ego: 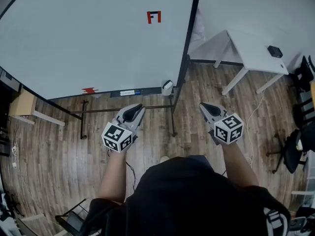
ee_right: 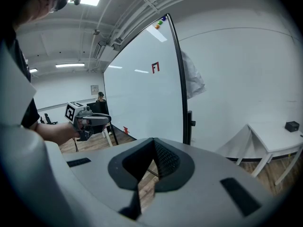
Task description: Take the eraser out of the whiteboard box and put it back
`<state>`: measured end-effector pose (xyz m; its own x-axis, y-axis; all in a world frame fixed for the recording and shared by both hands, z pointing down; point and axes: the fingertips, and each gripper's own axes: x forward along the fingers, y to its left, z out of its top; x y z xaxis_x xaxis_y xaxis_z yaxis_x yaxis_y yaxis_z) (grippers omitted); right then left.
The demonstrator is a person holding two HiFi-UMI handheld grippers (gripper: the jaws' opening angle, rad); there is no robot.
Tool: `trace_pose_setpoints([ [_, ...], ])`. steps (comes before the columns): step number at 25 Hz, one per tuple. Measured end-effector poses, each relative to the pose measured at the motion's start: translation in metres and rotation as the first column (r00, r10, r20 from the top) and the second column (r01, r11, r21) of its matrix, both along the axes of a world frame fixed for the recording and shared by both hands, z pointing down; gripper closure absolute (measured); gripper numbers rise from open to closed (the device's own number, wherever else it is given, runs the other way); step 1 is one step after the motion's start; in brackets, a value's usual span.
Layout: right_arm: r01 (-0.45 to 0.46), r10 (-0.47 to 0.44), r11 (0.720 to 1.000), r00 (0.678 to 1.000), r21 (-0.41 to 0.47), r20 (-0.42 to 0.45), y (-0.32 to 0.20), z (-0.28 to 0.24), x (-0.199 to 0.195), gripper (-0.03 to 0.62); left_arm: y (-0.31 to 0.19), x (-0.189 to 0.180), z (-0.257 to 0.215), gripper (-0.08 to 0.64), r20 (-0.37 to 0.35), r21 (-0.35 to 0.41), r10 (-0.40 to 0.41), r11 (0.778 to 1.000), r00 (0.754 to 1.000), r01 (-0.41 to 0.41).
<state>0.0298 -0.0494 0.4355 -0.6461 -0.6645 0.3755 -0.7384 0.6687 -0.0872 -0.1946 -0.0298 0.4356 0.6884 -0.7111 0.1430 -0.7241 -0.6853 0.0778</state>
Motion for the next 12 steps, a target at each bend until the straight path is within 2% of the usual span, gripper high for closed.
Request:
trace_pose_setpoints([
  [12, -0.038, 0.038, 0.999, 0.999, 0.008, 0.014, -0.019, 0.004, 0.021, 0.597, -0.021, 0.012, 0.006, 0.522, 0.026, -0.009, 0.01, 1.0, 1.0, -0.01],
])
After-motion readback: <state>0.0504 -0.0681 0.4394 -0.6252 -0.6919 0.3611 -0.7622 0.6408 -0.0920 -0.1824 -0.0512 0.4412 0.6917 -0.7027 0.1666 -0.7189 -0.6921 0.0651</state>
